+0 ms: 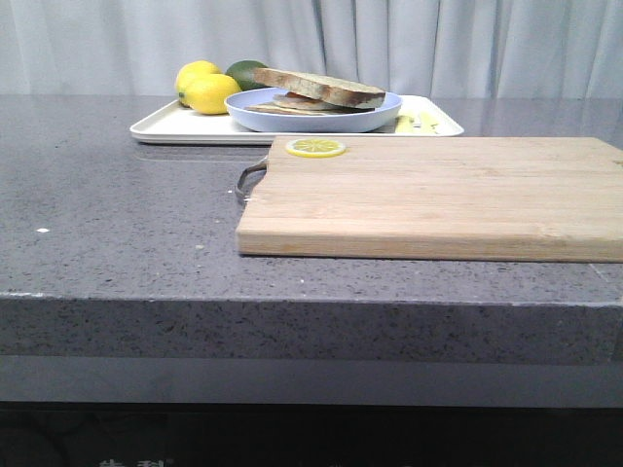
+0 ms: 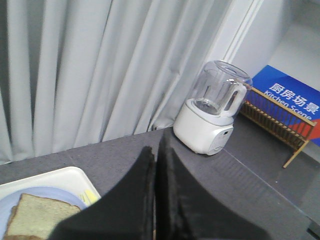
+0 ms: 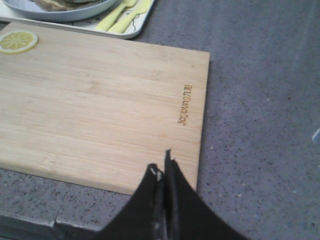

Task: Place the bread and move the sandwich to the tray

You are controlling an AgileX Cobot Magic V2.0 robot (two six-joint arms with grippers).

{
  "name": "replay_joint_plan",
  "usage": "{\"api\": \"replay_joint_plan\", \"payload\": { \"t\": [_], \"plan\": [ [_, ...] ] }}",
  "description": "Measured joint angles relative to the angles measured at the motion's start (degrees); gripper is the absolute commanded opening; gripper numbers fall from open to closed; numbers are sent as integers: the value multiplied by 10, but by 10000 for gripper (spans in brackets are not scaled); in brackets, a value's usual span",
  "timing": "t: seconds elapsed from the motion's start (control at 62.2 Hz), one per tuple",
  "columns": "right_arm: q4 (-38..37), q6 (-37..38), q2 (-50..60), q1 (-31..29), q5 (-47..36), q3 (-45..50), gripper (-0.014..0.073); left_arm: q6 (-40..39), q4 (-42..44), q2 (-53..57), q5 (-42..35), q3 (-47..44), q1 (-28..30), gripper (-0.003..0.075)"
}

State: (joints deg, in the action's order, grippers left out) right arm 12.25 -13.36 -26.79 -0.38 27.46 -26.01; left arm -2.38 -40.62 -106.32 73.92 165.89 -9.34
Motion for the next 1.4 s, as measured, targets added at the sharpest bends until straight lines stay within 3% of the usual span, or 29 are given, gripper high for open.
{"api": "replay_joint_plan", "payload": {
  "t": [0.113,0.386,0.531,0.997,1.254,1.399],
  "plan": [
    [0,0,0,0,0,0,-109,0,60,86,0,-111,0,-17],
    [0,0,0,0,0,0,-109,0,304,347,0,-515,0,-17],
    [0,0,0,0,0,0,-109,1,385,469,-3,-665,0,-17],
    [0,0,0,0,0,0,-109,2,416,817,-80,-1019,0,-17],
    [0,0,0,0,0,0,-109,2,416,979,-246,-1182,0,-17],
    [0,0,0,0,0,0,-109,2,416,999,-339,-1249,0,-17]
  ]
}}
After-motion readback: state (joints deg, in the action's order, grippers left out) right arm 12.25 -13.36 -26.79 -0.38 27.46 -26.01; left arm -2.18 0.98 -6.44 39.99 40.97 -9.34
